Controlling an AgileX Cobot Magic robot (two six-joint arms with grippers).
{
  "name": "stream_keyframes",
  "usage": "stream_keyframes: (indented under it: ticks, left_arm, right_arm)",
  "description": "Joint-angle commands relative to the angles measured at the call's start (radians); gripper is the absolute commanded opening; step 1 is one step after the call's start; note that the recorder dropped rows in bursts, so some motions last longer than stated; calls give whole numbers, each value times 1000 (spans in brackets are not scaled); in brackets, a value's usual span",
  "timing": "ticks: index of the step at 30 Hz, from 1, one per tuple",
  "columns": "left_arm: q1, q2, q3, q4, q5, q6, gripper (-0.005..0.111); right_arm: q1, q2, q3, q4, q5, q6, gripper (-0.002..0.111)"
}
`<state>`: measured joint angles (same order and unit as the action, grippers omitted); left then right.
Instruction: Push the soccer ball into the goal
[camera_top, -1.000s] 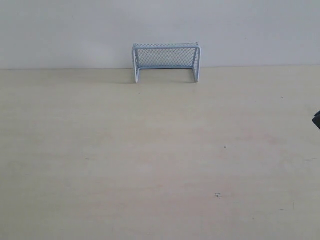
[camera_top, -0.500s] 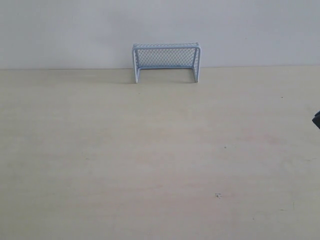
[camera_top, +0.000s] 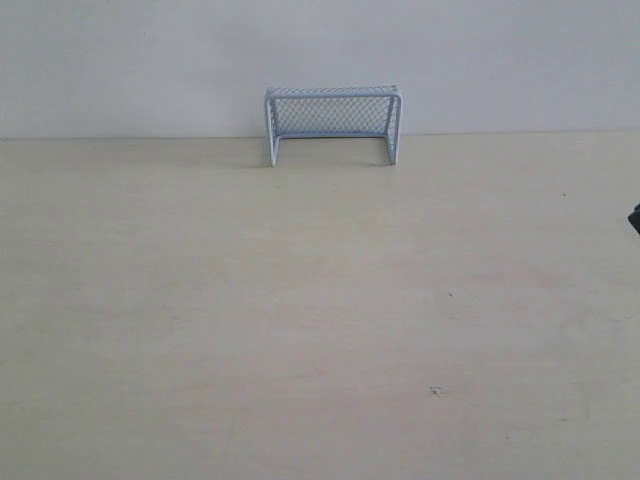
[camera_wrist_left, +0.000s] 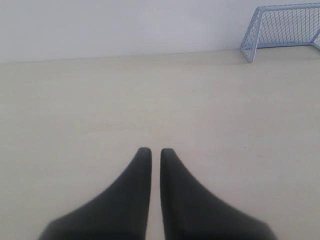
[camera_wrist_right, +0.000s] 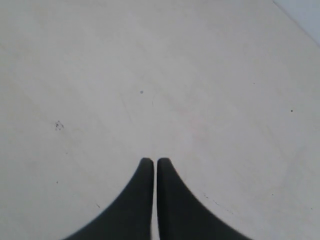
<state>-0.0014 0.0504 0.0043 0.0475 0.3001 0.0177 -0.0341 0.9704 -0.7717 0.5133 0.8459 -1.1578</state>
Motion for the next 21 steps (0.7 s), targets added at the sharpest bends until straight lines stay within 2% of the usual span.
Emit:
stream_keyframes:
  ticks: [1, 10, 16, 21]
  left_arm:
    - [-8, -4, -4, -7, -12, -9, 6]
    - [-8, -4, -4, -7, -12, -9, 6]
    - [-8, -4, -4, -7, -12, -9, 6]
    - [-8, -4, -4, -7, -12, -9, 6]
  right_arm:
    - [-6, -44, 3, 28, -4, 15, 0]
    - [-6, -110, 10, 52, -23, 191, 0]
    - [-4, -177, 140, 175, -234, 193, 0]
    - [-4, -247, 218, 202, -260, 199, 0]
